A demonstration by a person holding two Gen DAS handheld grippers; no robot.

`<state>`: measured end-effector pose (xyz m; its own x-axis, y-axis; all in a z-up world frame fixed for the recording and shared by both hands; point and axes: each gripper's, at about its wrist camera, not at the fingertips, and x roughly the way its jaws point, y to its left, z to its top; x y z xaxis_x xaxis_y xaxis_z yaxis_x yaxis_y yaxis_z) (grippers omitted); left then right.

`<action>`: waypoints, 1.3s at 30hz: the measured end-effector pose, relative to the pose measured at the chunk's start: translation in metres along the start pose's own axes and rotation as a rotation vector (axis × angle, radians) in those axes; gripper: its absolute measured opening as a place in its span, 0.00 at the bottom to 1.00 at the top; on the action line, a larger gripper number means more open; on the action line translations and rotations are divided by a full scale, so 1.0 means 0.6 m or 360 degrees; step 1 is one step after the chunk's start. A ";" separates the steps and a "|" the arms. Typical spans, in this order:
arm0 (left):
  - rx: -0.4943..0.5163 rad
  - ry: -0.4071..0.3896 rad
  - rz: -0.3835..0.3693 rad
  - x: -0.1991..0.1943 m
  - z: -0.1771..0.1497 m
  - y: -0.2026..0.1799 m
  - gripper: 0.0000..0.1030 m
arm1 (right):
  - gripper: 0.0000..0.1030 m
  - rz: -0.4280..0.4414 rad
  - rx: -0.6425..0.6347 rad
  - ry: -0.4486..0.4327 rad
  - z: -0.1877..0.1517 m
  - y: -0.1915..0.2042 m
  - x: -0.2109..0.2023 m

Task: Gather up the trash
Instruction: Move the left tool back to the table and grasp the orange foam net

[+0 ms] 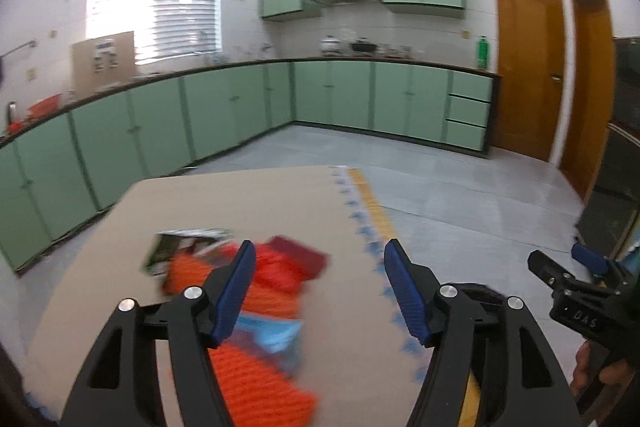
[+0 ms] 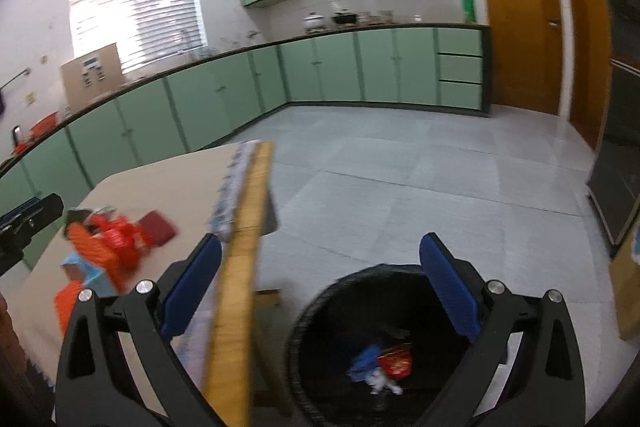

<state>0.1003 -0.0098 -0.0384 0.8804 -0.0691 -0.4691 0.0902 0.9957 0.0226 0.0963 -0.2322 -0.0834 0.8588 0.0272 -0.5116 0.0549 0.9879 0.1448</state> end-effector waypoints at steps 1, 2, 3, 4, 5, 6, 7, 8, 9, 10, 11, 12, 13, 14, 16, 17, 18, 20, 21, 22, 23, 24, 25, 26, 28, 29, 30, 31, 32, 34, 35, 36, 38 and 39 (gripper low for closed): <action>-0.0011 0.0003 0.0026 -0.005 -0.005 0.013 0.64 | 0.94 0.0028 -0.0017 0.0001 -0.002 0.017 0.000; -0.0024 0.0009 0.0045 -0.008 -0.009 0.027 0.64 | 0.94 0.0047 -0.0031 -0.0001 -0.003 0.031 0.000; -0.0038 0.0017 0.0072 -0.012 -0.016 0.041 0.64 | 0.94 0.0066 -0.0048 -0.0002 -0.006 0.045 0.000; -0.0048 0.0025 0.0099 -0.015 -0.024 0.054 0.64 | 0.94 0.0083 -0.0065 -0.0001 -0.008 0.059 -0.001; -0.0056 0.0034 0.0124 -0.018 -0.032 0.067 0.64 | 0.94 0.0094 -0.0080 0.0001 -0.011 0.068 -0.003; -0.0061 0.0039 0.0143 -0.022 -0.041 0.079 0.64 | 0.94 0.0105 -0.0098 0.0002 -0.014 0.079 -0.004; -0.0067 0.0049 0.0160 -0.025 -0.047 0.084 0.64 | 0.94 0.0112 -0.0112 0.0000 -0.017 0.088 -0.006; -0.0074 0.0060 0.0171 -0.026 -0.054 0.091 0.64 | 0.94 0.0119 -0.0133 -0.0002 -0.019 0.098 -0.008; -0.0087 0.0080 0.0187 -0.027 -0.063 0.100 0.64 | 0.94 0.0120 -0.0150 -0.0002 -0.022 0.106 -0.010; -0.0099 0.0091 0.0194 -0.027 -0.069 0.103 0.64 | 0.94 0.0123 -0.0158 0.0000 -0.027 0.111 -0.011; -0.0109 0.0100 0.0199 -0.026 -0.075 0.102 0.64 | 0.94 0.0128 -0.0159 0.0003 -0.028 0.112 -0.011; -0.0124 0.0111 0.0204 -0.027 -0.082 0.104 0.64 | 0.94 0.0132 -0.0158 0.0006 -0.030 0.117 -0.012; -0.0133 0.0118 0.0203 -0.028 -0.088 0.105 0.64 | 0.94 0.0136 -0.0159 0.0008 -0.032 0.120 -0.013; -0.0140 0.0125 0.0203 -0.027 -0.094 0.104 0.64 | 0.94 0.0136 -0.0164 0.0007 -0.033 0.123 -0.015; -0.0143 0.0129 0.0203 -0.028 -0.101 0.100 0.64 | 0.94 0.0134 -0.0177 0.0003 -0.035 0.124 -0.017; -0.0149 0.0136 0.0200 -0.027 -0.105 0.099 0.64 | 0.94 0.0134 -0.0181 0.0002 -0.035 0.124 -0.019; -0.0154 0.0142 0.0195 -0.025 -0.106 0.094 0.64 | 0.94 0.0133 -0.0181 0.0000 -0.036 0.124 -0.019; -0.0169 0.0154 0.0188 -0.021 -0.113 0.091 0.65 | 0.94 0.0133 -0.0178 -0.0001 -0.036 0.123 -0.021; -0.0172 0.0165 0.0190 -0.018 -0.118 0.088 0.65 | 0.94 0.0134 -0.0176 -0.0003 -0.036 0.122 -0.022; -0.0174 0.0178 0.0190 -0.014 -0.122 0.086 0.65 | 0.94 0.0134 -0.0175 -0.0006 -0.035 0.120 -0.023; -0.0177 0.0190 0.0191 -0.010 -0.127 0.083 0.65 | 0.94 0.0134 -0.0176 -0.0007 -0.036 0.122 -0.024; -0.0180 0.0203 0.0195 -0.006 -0.131 0.082 0.65 | 0.94 0.0135 -0.0177 -0.0010 -0.036 0.121 -0.024; -0.0180 0.0213 0.0206 -0.001 -0.137 0.080 0.65 | 0.94 0.0134 -0.0179 -0.0011 -0.036 0.122 -0.023; -0.0180 0.0218 0.0214 0.001 -0.140 0.079 0.65 | 0.94 0.0131 -0.0182 -0.0012 -0.037 0.124 -0.022; -0.0188 0.0243 0.0223 0.011 -0.148 0.080 0.65 | 0.94 0.0132 -0.0185 -0.0007 -0.038 0.123 -0.020; -0.0194 0.0254 0.0226 0.015 -0.151 0.080 0.65 | 0.94 0.0132 -0.0186 -0.0004 -0.038 0.124 -0.019; -0.0198 0.0271 0.0235 0.021 -0.155 0.081 0.65 | 0.94 0.0132 -0.0186 0.0000 -0.038 0.124 -0.018; -0.0201 0.0281 0.0235 0.025 -0.158 0.081 0.65 | 0.94 0.0132 -0.0188 0.0005 -0.039 0.125 -0.016; -0.0205 0.0292 0.0237 0.029 -0.161 0.081 0.65 | 0.94 0.0131 -0.0191 0.0009 -0.039 0.125 -0.014; -0.0211 0.0312 0.0229 0.035 -0.164 0.082 0.65 | 0.94 0.0131 -0.0198 0.0019 -0.040 0.126 -0.010; -0.0217 0.0321 0.0225 0.040 -0.164 0.083 0.65 | 0.94 0.0131 -0.0202 0.0022 -0.041 0.127 -0.008; -0.0226 0.0328 0.0221 0.044 -0.165 0.084 0.65 | 0.94 0.0131 -0.0204 0.0027 -0.041 0.128 -0.006; -0.0238 0.0335 0.0205 0.045 -0.167 0.084 0.59 | 0.94 0.0134 -0.0208 0.0038 -0.041 0.129 -0.002; -0.0247 0.0334 0.0195 0.045 -0.168 0.084 0.54 | 0.94 0.0137 -0.0211 0.0043 -0.042 0.130 0.000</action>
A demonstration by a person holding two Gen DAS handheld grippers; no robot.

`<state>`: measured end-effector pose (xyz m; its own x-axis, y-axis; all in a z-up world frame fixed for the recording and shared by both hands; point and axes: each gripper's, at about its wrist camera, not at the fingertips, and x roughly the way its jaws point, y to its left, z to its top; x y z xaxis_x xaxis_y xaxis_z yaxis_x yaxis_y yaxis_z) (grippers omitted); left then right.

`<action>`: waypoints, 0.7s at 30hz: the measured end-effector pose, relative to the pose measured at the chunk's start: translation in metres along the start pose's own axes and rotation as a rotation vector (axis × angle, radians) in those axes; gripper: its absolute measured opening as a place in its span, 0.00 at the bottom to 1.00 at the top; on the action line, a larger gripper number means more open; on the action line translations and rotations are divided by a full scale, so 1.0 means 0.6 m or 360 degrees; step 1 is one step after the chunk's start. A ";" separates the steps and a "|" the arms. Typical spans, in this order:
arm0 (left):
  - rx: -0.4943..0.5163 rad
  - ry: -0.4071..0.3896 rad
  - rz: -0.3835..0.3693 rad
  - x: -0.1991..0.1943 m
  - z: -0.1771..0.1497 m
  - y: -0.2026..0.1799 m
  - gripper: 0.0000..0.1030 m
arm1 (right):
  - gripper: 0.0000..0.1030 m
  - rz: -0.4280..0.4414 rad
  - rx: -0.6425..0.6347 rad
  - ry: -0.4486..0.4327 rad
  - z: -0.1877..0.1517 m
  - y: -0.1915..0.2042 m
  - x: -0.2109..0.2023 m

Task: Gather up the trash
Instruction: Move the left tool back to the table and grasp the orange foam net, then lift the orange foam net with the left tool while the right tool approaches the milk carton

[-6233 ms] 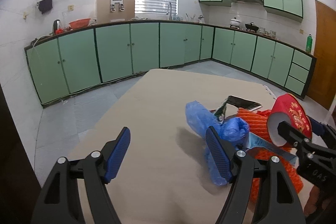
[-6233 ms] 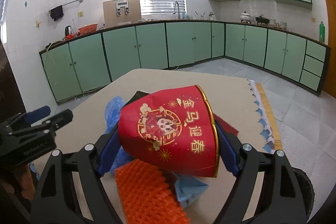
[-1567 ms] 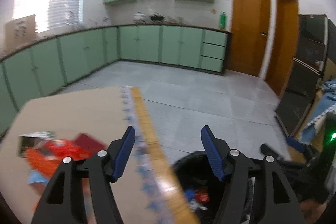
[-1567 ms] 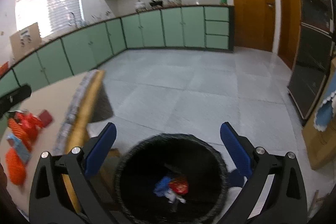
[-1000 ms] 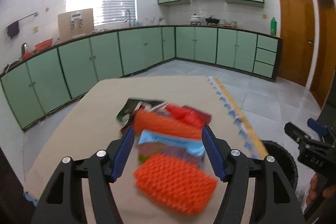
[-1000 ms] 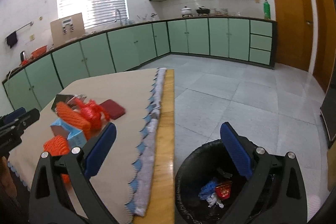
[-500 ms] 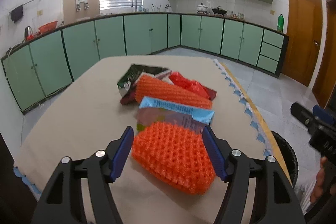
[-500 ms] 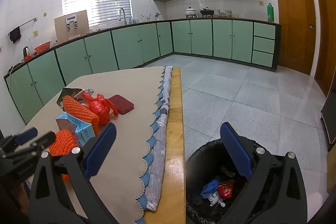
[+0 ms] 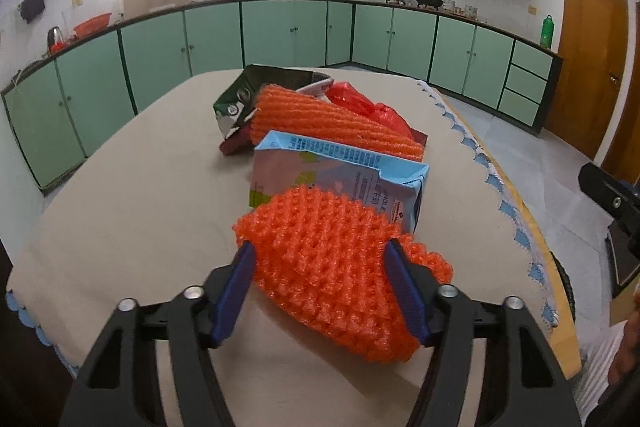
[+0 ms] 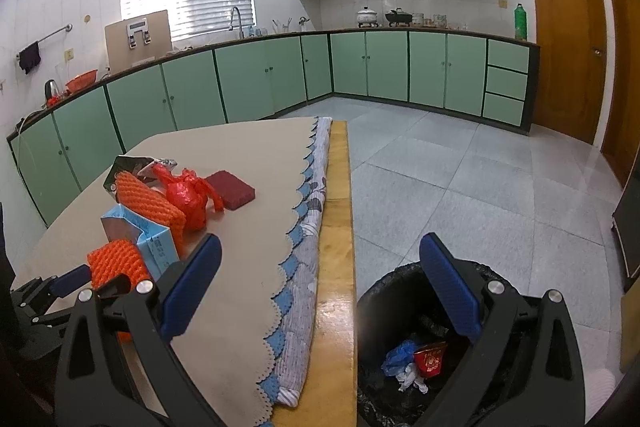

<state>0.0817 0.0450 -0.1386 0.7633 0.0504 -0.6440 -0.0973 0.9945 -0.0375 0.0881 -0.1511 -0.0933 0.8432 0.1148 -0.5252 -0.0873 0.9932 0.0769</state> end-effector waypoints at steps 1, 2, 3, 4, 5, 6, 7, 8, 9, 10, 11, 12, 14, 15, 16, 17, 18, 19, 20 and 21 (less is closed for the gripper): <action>-0.0004 0.0001 -0.0011 -0.001 0.001 0.000 0.49 | 0.94 0.0004 -0.0005 0.0005 0.000 0.002 0.002; -0.0006 -0.0007 -0.0019 -0.003 0.001 0.001 0.43 | 0.94 0.0008 -0.0009 0.0010 -0.001 0.002 0.003; -0.0005 -0.0013 -0.0024 -0.005 0.002 0.000 0.38 | 0.94 0.0014 -0.0015 0.0015 -0.001 0.004 0.005; -0.0004 -0.0010 -0.0045 -0.006 0.002 -0.001 0.20 | 0.94 0.0020 -0.0020 0.0020 -0.001 0.006 0.007; -0.0008 0.0001 -0.0060 -0.006 0.003 -0.001 0.14 | 0.94 0.0030 -0.0027 0.0026 -0.001 0.009 0.009; -0.0016 -0.0001 -0.0071 -0.008 0.003 -0.001 0.13 | 0.94 0.0040 -0.0036 0.0027 -0.001 0.012 0.010; -0.0017 -0.0011 -0.0075 -0.011 0.003 -0.001 0.08 | 0.94 0.0050 -0.0045 0.0028 0.000 0.016 0.011; -0.0020 -0.0020 -0.0076 -0.014 0.003 0.000 0.06 | 0.94 0.0059 -0.0051 0.0029 0.001 0.019 0.012; -0.0027 -0.0027 -0.0078 -0.017 0.004 0.001 0.06 | 0.94 0.0073 -0.0058 0.0029 0.002 0.023 0.013; -0.0041 -0.0038 -0.0077 -0.022 0.005 0.004 0.06 | 0.94 0.0093 -0.0069 0.0029 0.003 0.028 0.014; -0.0056 -0.0050 -0.0076 -0.027 0.007 0.007 0.06 | 0.94 0.0106 -0.0076 0.0031 0.005 0.034 0.017; -0.0071 -0.0071 -0.0074 -0.035 0.009 0.013 0.06 | 0.94 0.0125 -0.0086 0.0031 0.007 0.040 0.019; -0.0072 -0.0124 -0.0044 -0.051 0.015 0.021 0.06 | 0.93 0.0171 -0.0109 0.0021 0.010 0.057 0.022; -0.0071 -0.0141 -0.0036 -0.057 0.017 0.023 0.06 | 0.93 0.0193 -0.0122 0.0017 0.011 0.065 0.024; -0.0070 -0.0161 -0.0024 -0.064 0.020 0.027 0.06 | 0.93 0.0215 -0.0136 0.0015 0.013 0.076 0.026; -0.0068 -0.0173 -0.0013 -0.068 0.022 0.030 0.06 | 0.93 0.0232 -0.0146 0.0014 0.014 0.082 0.028; -0.0064 -0.0192 0.0009 -0.074 0.024 0.036 0.06 | 0.93 0.0258 -0.0161 0.0009 0.016 0.093 0.029; -0.0062 -0.0205 0.0025 -0.077 0.025 0.042 0.06 | 0.93 0.0279 -0.0174 0.0005 0.017 0.102 0.031; -0.0062 -0.0216 0.0043 -0.080 0.026 0.047 0.06 | 0.93 0.0302 -0.0192 0.0003 0.018 0.115 0.033; -0.0071 -0.0224 0.0068 -0.082 0.028 0.056 0.06 | 0.93 0.0325 -0.0205 0.0001 0.019 0.125 0.036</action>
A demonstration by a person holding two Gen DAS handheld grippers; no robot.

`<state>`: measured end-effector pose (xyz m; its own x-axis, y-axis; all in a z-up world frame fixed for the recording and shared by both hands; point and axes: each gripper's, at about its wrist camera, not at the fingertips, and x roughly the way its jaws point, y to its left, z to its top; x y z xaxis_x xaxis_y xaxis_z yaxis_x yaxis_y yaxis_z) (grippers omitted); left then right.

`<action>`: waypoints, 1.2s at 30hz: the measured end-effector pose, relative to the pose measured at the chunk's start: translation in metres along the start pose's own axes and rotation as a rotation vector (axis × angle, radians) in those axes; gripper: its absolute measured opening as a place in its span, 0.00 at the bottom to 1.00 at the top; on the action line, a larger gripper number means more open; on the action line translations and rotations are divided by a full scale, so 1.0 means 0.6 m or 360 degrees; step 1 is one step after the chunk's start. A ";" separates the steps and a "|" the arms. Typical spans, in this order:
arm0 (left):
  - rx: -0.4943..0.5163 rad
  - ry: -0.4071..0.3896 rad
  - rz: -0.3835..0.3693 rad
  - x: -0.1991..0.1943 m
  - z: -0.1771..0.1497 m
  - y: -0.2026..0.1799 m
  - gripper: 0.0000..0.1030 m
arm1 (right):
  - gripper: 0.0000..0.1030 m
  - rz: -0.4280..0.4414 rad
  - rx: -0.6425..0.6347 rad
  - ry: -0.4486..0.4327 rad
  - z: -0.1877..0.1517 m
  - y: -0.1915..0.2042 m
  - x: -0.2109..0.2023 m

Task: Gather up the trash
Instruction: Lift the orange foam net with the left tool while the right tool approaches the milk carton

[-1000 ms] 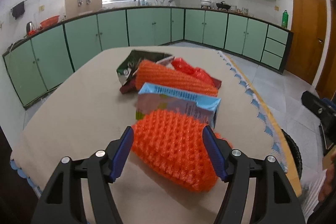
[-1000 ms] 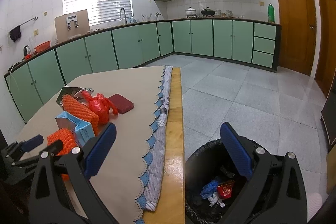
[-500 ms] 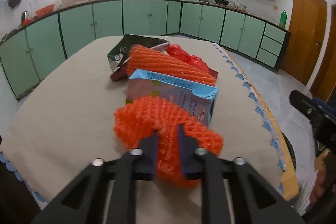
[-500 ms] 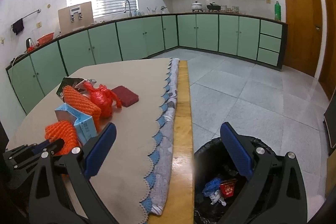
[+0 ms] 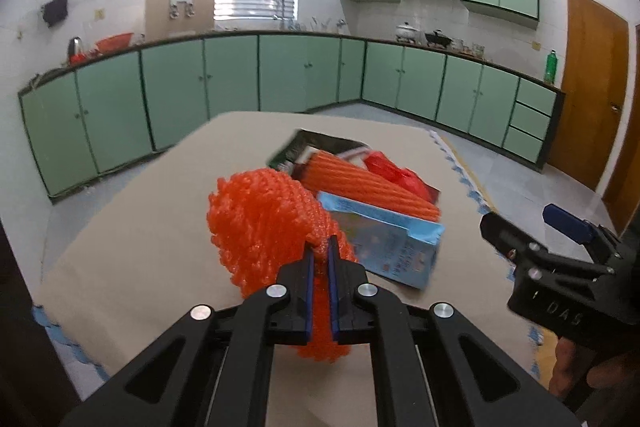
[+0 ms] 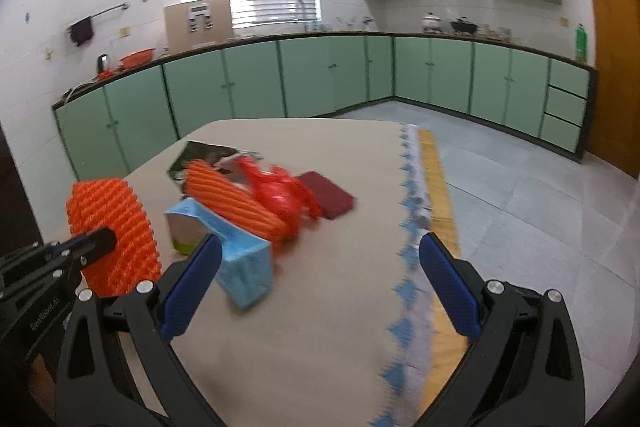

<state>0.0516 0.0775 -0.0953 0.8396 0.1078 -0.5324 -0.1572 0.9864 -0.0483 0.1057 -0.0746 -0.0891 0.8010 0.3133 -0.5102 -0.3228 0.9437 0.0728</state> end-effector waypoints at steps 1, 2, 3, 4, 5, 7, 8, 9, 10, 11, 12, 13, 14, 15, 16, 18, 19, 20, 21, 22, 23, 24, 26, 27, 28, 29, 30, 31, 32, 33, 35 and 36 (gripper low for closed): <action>-0.0005 0.0000 0.0010 0.000 0.001 0.004 0.06 | 0.93 0.0011 -0.0007 -0.0001 0.002 0.006 0.002; -0.0015 0.0001 0.0033 0.001 0.003 0.013 0.06 | 0.93 0.0026 -0.0015 -0.0002 0.004 0.012 0.006; -0.0020 0.0001 0.0047 0.002 0.004 0.020 0.06 | 0.93 0.0039 -0.0023 -0.0003 0.005 0.018 0.009; -0.0023 0.0003 0.0061 0.004 0.004 0.026 0.06 | 0.92 0.0051 -0.0031 -0.0001 0.006 0.024 0.014; -0.0026 0.0006 0.0073 0.005 0.004 0.031 0.06 | 0.91 0.0062 -0.0036 0.0005 0.006 0.030 0.019; -0.0040 0.0018 0.0097 0.009 0.005 0.044 0.06 | 0.85 0.0093 -0.0031 0.0027 0.007 0.038 0.030; -0.0045 0.0022 0.0106 0.010 0.005 0.047 0.06 | 0.83 0.0102 -0.0027 0.0036 0.006 0.042 0.034; -0.0046 0.0027 0.0120 0.012 0.005 0.052 0.06 | 0.81 0.0113 -0.0025 0.0051 0.005 0.046 0.039; -0.0045 0.0030 0.0129 0.015 0.004 0.055 0.06 | 0.80 0.0120 -0.0024 0.0059 0.004 0.048 0.042; -0.0045 0.0032 0.0138 0.016 0.003 0.058 0.06 | 0.80 0.0125 -0.0024 0.0068 0.003 0.050 0.047; -0.0042 0.0038 0.0149 0.018 0.003 0.062 0.06 | 0.80 0.0126 -0.0025 0.0073 0.000 0.052 0.049; -0.0041 0.0042 0.0153 0.019 0.002 0.065 0.06 | 0.78 0.0129 -0.0029 0.0082 -0.001 0.052 0.051; -0.0041 0.0047 0.0158 0.021 0.001 0.068 0.06 | 0.78 0.0133 -0.0033 0.0090 -0.001 0.053 0.054; -0.0044 0.0056 0.0160 0.024 0.000 0.071 0.06 | 0.76 0.0137 -0.0035 0.0097 -0.002 0.054 0.056; -0.0046 0.0063 0.0163 0.026 -0.001 0.073 0.06 | 0.75 0.0142 -0.0038 0.0107 -0.002 0.056 0.060; -0.0055 0.0074 0.0166 0.030 -0.002 0.078 0.06 | 0.73 0.0149 -0.0041 0.0122 -0.003 0.059 0.065; -0.0057 0.0077 0.0166 0.031 -0.003 0.079 0.06 | 0.72 0.0155 -0.0041 0.0129 -0.003 0.060 0.067; -0.0060 0.0079 0.0166 0.033 -0.004 0.080 0.06 | 0.71 0.0160 -0.0042 0.0140 -0.003 0.061 0.071; -0.0064 0.0083 0.0165 0.034 -0.004 0.082 0.06 | 0.69 0.0167 -0.0045 0.0151 -0.003 0.060 0.074; -0.0067 0.0085 0.0163 0.034 -0.005 0.083 0.06 | 0.66 0.0177 -0.0048 0.0166 -0.004 0.062 0.077; -0.0069 0.0087 0.0163 0.035 -0.006 0.084 0.06 | 0.64 0.0184 -0.0049 0.0175 -0.004 0.063 0.079; -0.0072 0.0089 0.0162 0.036 -0.006 0.085 0.06 | 0.59 0.0197 -0.0055 0.0193 -0.006 0.066 0.081; -0.0075 0.0092 0.0161 0.037 -0.008 0.086 0.06 | 0.53 0.0213 -0.0068 0.0211 -0.007 0.070 0.082; -0.0076 0.0093 0.0162 0.037 -0.008 0.086 0.06 | 0.50 0.0221 -0.0076 0.0219 -0.010 0.072 0.081; -0.0079 0.0094 0.0161 0.037 -0.008 0.087 0.06 | 0.47 0.0223 -0.0083 0.0223 -0.011 0.074 0.080; -0.0082 0.0095 0.0162 0.038 -0.009 0.087 0.06 | 0.44 0.0233 -0.0087 0.0225 -0.012 0.078 0.077; -0.0082 0.0095 0.0164 0.038 -0.009 0.088 0.06 | 0.40 0.0245 -0.0088 0.0231 -0.012 0.079 0.074; -0.0082 0.0096 0.0165 0.038 -0.009 0.088 0.06 | 0.38 0.0263 -0.0094 0.0240 -0.013 0.083 0.070; -0.0084 0.0097 0.0167 0.038 -0.009 0.089 0.06 | 0.38 0.0273 -0.0103 0.0242 -0.014 0.087 0.068; -0.0086 0.0097 0.0168 0.038 -0.010 0.090 0.06 | 0.37 0.0283 -0.0116 0.0243 -0.015 0.091 0.065; -0.0088 0.0097 0.0168 0.038 -0.009 0.091 0.06 | 0.37 0.0298 -0.0131 0.0249 -0.015 0.095 0.065; -0.0089 0.0100 0.0168 0.038 -0.009 0.091 0.06 | 0.37 0.0300 -0.0132 0.0256 -0.015 0.098 0.066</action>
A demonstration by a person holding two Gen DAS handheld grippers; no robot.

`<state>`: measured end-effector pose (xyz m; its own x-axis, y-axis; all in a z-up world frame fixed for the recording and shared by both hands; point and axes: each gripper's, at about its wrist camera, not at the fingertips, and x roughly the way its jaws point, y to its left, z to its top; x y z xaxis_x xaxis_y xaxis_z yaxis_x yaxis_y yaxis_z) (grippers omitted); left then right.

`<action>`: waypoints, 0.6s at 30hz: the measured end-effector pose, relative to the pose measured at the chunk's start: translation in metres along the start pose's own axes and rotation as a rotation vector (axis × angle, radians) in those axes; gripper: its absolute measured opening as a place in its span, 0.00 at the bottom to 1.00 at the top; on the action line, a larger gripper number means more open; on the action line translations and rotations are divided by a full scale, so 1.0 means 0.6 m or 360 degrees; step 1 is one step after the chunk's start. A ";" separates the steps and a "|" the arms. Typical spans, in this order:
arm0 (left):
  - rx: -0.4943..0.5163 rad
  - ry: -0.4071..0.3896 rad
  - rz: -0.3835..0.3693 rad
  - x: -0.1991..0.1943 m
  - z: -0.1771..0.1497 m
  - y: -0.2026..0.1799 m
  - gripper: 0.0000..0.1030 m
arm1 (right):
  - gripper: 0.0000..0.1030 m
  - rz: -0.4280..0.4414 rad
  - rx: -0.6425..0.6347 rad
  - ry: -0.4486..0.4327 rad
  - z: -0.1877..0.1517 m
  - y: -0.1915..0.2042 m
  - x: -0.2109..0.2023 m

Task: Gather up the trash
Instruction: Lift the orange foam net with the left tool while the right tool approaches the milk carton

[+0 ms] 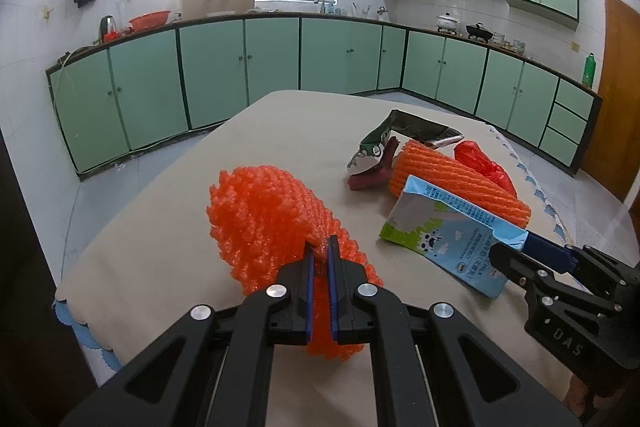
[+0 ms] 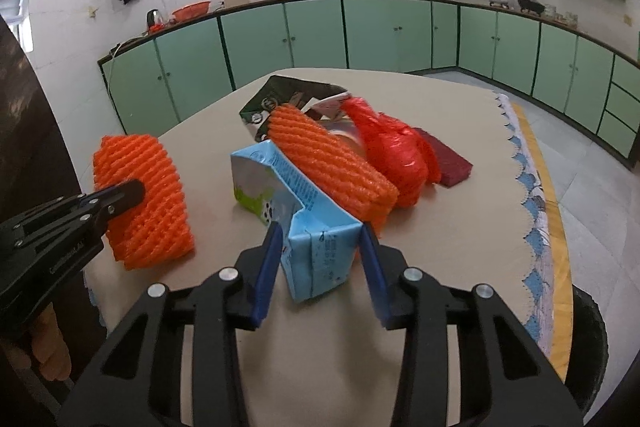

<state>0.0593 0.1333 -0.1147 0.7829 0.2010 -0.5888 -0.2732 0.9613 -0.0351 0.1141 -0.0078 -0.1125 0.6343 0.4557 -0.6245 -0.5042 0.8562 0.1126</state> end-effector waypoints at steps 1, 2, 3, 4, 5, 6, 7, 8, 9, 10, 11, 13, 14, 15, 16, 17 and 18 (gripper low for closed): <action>0.0001 0.0000 0.0001 0.000 0.000 0.001 0.06 | 0.37 0.0010 0.0007 0.0008 0.001 0.002 0.000; 0.0003 -0.0003 0.0006 -0.001 0.000 0.002 0.06 | 0.37 0.0019 0.0010 0.0013 0.001 0.003 0.000; 0.0002 -0.0005 0.0009 -0.001 0.000 0.003 0.06 | 0.37 0.0020 0.0006 0.0016 0.002 0.005 -0.002; -0.0001 -0.0005 0.0010 -0.001 0.001 0.004 0.06 | 0.37 0.0016 -0.0009 0.0014 0.002 0.010 -0.007; -0.0006 -0.0003 0.0011 0.000 0.001 0.005 0.06 | 0.37 0.0016 -0.0017 0.0008 0.003 0.012 -0.012; -0.0011 -0.0002 0.0011 0.000 0.002 0.006 0.06 | 0.37 0.0016 -0.0022 -0.0003 0.004 0.014 -0.018; -0.0013 -0.0002 0.0011 0.000 0.002 0.006 0.06 | 0.37 0.0019 -0.0024 -0.0021 0.005 0.017 -0.028; -0.0014 -0.0002 0.0011 0.001 0.002 0.007 0.06 | 0.37 0.0022 -0.0026 -0.0024 0.005 0.017 -0.032; -0.0015 -0.0001 0.0010 0.002 0.002 0.007 0.06 | 0.37 0.0030 -0.0028 -0.0022 0.006 0.018 -0.035; -0.0015 0.0000 0.0006 0.002 0.002 0.006 0.06 | 0.37 0.0039 -0.0033 -0.0020 0.005 0.020 -0.037; -0.0013 0.0000 0.0002 0.001 0.002 0.006 0.06 | 0.37 0.0041 -0.0041 -0.0018 0.005 0.022 -0.036; -0.0002 -0.0002 -0.0002 0.000 0.001 0.003 0.06 | 0.39 0.0036 -0.0056 -0.0009 0.003 0.027 -0.030; 0.0003 -0.0003 -0.0005 -0.001 0.001 0.003 0.06 | 0.39 0.0026 -0.0058 -0.0017 0.003 0.029 -0.027; 0.0003 -0.0002 -0.0007 -0.001 0.002 0.004 0.06 | 0.39 0.0026 -0.0061 -0.0021 0.004 0.030 -0.025; 0.0003 0.0000 -0.0009 -0.001 0.002 0.006 0.06 | 0.39 0.0024 -0.0064 -0.0021 0.006 0.032 -0.022; 0.0003 0.0004 -0.0007 -0.001 0.002 0.007 0.06 | 0.39 0.0025 -0.0063 -0.0019 0.008 0.032 -0.019; 0.0003 0.0006 -0.0004 -0.001 0.002 0.009 0.06 | 0.39 0.0038 -0.0057 -0.0016 0.011 0.033 -0.018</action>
<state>0.0582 0.1386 -0.1137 0.7814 0.1979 -0.5918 -0.2703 0.9621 -0.0352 0.1010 0.0061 -0.0985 0.6276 0.4783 -0.6143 -0.5399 0.8359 0.0992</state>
